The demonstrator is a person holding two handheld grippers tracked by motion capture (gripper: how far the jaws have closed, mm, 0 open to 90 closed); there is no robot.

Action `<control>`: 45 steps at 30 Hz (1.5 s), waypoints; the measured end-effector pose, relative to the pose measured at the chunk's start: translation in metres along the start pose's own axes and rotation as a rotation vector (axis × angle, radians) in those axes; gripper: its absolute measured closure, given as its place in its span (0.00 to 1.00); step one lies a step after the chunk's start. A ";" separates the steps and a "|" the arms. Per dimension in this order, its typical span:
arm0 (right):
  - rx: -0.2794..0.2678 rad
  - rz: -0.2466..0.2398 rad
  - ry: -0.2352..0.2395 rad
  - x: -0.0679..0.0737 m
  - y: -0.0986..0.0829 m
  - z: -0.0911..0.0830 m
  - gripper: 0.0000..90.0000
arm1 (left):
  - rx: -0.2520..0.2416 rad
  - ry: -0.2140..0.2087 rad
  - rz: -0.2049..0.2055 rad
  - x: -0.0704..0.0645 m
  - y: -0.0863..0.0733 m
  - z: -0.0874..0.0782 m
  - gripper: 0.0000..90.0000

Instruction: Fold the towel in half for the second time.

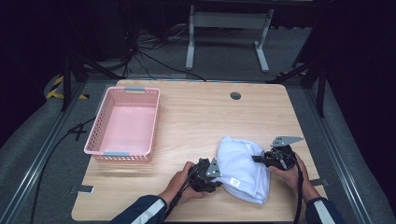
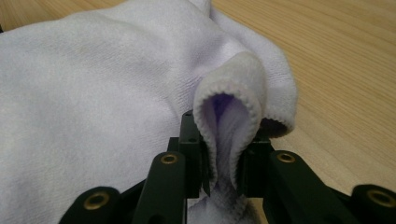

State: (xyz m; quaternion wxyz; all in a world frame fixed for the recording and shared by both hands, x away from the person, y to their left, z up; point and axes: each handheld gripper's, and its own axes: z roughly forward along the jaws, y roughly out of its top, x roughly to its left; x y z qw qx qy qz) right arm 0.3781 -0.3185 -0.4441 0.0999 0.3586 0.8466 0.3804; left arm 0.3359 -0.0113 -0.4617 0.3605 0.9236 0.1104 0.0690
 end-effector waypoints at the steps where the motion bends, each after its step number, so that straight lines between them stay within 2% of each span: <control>1: -0.003 -0.001 0.000 0.000 0.000 0.000 0.84 | -0.001 0.002 -0.007 0.000 0.000 0.000 0.70; 10: -0.021 -0.016 -0.014 0.003 0.009 -0.001 0.84 | -0.002 0.034 -0.005 0.005 0.002 -0.011 0.71; 12: -0.035 -0.025 -0.016 0.005 0.014 -0.003 0.84 | -0.018 0.049 -0.009 0.008 0.001 -0.015 0.71; 14: -0.043 -0.027 -0.016 0.006 0.018 -0.004 0.84 | -0.008 0.050 -0.002 0.009 0.001 -0.018 0.71; 16: -0.055 -0.030 -0.019 0.007 0.022 -0.005 0.84 | -0.033 0.052 -0.008 0.011 0.002 -0.021 0.71; 22: -0.061 -0.025 -0.015 0.007 0.034 -0.006 0.84 | -0.045 0.066 -0.019 0.015 0.003 -0.029 0.71; 36: -0.068 -0.052 -0.015 0.014 0.068 0.007 0.84 | -0.063 0.120 -0.037 0.029 -0.002 -0.054 0.71; 45: -0.070 -0.076 -0.007 0.020 0.092 0.022 0.84 | -0.081 0.157 -0.079 0.038 -0.011 -0.068 0.71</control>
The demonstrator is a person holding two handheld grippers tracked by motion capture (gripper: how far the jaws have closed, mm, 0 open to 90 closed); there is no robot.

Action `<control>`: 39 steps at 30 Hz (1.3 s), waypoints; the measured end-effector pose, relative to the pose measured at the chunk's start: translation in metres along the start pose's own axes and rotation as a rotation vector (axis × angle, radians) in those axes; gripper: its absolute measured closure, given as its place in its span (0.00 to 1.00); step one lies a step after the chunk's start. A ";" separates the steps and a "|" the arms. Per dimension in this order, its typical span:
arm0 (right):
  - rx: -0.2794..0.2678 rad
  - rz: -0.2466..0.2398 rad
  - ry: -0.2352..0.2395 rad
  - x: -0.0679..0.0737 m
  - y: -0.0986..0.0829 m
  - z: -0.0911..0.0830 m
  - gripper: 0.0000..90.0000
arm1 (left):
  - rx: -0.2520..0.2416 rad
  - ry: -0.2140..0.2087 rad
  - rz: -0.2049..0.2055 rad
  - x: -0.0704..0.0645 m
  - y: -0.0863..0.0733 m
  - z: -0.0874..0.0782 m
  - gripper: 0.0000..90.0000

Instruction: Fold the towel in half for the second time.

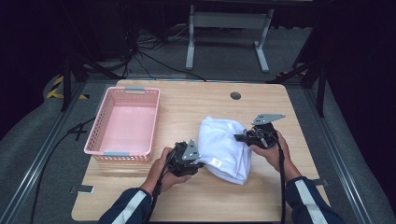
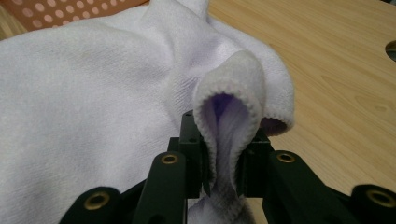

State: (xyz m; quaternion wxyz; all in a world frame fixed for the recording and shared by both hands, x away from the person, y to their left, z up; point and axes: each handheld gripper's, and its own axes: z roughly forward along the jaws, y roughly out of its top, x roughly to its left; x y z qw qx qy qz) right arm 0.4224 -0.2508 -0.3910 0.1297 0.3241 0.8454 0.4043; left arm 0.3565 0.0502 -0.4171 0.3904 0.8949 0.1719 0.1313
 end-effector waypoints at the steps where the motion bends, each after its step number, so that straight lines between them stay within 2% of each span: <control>1: 0.002 -0.001 -0.001 0.000 0.002 0.001 0.84 | -0.004 0.005 0.003 0.001 -0.001 -0.002 0.71; 7: -0.006 -0.014 0.007 0.004 0.013 0.009 0.84 | -0.014 0.032 -0.021 0.006 -0.005 -0.011 0.71; 15: 0.000 -0.058 0.018 0.014 0.034 0.023 0.84 | -0.028 0.069 -0.054 0.012 -0.013 -0.023 0.71; 26: -0.012 -0.086 0.039 0.023 0.057 0.038 0.84 | -0.051 0.119 -0.090 0.022 -0.021 -0.042 0.71; 31: -0.015 -0.100 0.042 0.029 0.066 0.043 0.84 | -0.056 0.145 -0.092 0.026 -0.023 -0.050 0.71; 39: -0.025 -0.133 0.063 0.042 0.091 0.057 0.84 | -0.072 0.204 -0.122 0.036 -0.033 -0.076 0.71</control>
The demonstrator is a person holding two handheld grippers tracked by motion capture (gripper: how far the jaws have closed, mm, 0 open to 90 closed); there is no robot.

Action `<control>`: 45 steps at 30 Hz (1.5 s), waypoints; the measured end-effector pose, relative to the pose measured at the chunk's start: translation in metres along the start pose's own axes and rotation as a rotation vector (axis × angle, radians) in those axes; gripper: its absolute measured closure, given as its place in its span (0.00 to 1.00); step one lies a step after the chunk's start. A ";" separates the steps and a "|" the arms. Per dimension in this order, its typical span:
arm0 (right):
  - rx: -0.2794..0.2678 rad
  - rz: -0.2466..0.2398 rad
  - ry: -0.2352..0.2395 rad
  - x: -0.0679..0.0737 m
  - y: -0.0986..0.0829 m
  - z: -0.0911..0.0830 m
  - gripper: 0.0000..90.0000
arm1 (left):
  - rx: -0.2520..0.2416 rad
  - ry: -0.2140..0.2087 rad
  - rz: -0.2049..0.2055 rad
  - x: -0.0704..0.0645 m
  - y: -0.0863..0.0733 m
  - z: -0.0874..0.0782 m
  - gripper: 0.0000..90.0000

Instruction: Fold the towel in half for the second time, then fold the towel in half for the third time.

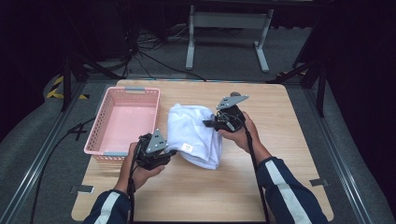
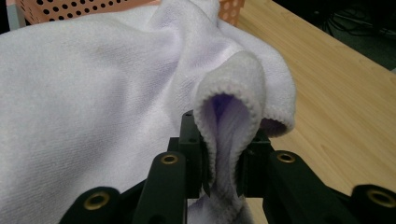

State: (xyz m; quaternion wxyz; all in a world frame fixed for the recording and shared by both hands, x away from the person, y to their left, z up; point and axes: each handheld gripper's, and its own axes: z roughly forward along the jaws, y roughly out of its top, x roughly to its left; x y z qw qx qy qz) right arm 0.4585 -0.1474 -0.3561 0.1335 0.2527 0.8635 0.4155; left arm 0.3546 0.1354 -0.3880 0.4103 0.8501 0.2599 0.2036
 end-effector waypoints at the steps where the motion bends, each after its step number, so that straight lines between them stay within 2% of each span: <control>1: -0.001 -0.008 0.005 0.002 0.005 0.003 0.84 | -0.004 0.010 -0.002 0.002 -0.001 -0.004 0.71; 5: -0.010 -0.024 0.025 0.010 0.024 0.014 0.84 | -0.028 0.035 -0.040 0.014 -0.007 -0.019 0.71; 7: -0.006 -0.032 0.023 0.012 0.029 0.017 0.84 | -0.029 0.041 -0.040 0.017 -0.008 -0.021 0.71; 12: -0.003 -0.048 0.031 0.019 0.047 0.031 0.84 | -0.038 0.074 -0.077 0.028 -0.016 -0.031 0.71; 19: -0.005 -0.055 0.049 0.027 0.067 0.048 0.84 | -0.044 0.118 -0.103 0.042 -0.025 -0.045 0.71; 23: -0.004 -0.068 0.054 0.033 0.077 0.058 0.84 | -0.047 0.137 -0.122 0.048 -0.030 -0.051 0.71; 27: -0.009 -0.061 0.062 0.037 0.084 0.064 0.84 | -0.051 0.172 -0.130 0.054 -0.034 -0.059 0.71; 34: -0.009 -0.077 0.076 0.047 0.102 0.081 0.84 | -0.054 0.225 -0.160 0.063 -0.046 -0.075 0.71; 42: -0.009 -0.087 0.104 0.061 0.116 0.104 0.84 | -0.059 0.295 -0.241 0.077 -0.066 -0.089 0.71; 45: -0.005 -0.091 0.109 0.065 0.122 0.113 0.84 | -0.055 0.324 -0.253 0.080 -0.070 -0.091 0.71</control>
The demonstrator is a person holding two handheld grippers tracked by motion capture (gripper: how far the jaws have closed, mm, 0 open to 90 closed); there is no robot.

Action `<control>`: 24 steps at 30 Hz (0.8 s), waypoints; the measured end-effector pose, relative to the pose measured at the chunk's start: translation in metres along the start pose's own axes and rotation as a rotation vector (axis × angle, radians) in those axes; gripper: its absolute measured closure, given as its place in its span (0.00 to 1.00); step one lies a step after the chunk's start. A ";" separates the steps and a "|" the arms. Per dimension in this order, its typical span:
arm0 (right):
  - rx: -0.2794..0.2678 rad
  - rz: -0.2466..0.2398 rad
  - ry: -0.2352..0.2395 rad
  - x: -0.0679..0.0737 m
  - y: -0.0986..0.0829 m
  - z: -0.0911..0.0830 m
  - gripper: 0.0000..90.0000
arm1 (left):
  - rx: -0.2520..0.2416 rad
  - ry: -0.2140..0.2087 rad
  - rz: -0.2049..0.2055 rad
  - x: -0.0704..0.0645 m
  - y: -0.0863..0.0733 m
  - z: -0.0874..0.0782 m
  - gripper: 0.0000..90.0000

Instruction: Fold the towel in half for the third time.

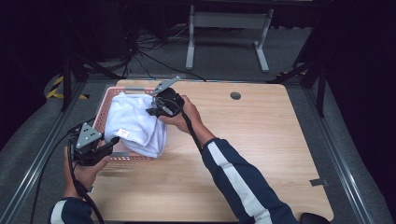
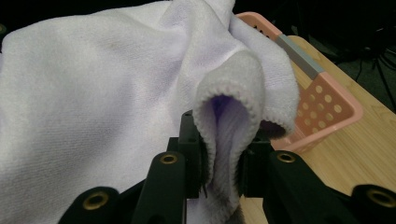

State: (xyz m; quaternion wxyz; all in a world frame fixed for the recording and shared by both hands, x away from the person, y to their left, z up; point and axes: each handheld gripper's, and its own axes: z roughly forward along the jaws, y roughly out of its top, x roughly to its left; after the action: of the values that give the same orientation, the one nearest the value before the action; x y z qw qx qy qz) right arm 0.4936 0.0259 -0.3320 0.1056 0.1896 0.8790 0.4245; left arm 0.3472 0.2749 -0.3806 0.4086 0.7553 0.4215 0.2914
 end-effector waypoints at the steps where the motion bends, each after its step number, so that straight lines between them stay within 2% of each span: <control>1: 0.000 0.000 0.000 0.000 0.000 0.000 0.84 | 0.000 0.000 0.000 0.000 0.000 0.000 0.71; 10: -0.012 -0.008 0.006 0.002 0.023 0.020 0.84 | -0.020 0.056 -0.062 0.017 -0.007 -0.004 0.71; 11: -0.014 -0.011 0.011 0.004 0.027 0.026 0.84 | -0.012 0.079 -0.064 0.022 -0.010 -0.004 0.71; 16: -0.013 -0.007 0.020 0.006 0.030 0.037 0.84 | 0.005 0.101 -0.089 0.030 -0.016 -0.004 0.71; 20: -0.015 0.001 0.030 0.007 0.030 0.053 0.83 | 0.029 0.124 -0.078 0.035 -0.021 -0.001 0.71; 22: -0.011 0.005 0.027 0.007 0.029 0.058 0.83 | 0.036 0.118 -0.090 0.038 -0.024 0.002 0.71; 24: -0.007 0.012 0.031 0.006 0.026 0.063 0.83 | 0.056 0.117 -0.084 0.039 -0.025 0.006 0.71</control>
State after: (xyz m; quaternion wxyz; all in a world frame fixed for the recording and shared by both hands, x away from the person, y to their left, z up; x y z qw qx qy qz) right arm 0.5160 0.0876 -0.3504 0.0900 0.1879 0.8779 0.4312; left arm 0.3604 0.3146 -0.4018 0.3736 0.7299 0.4839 0.3058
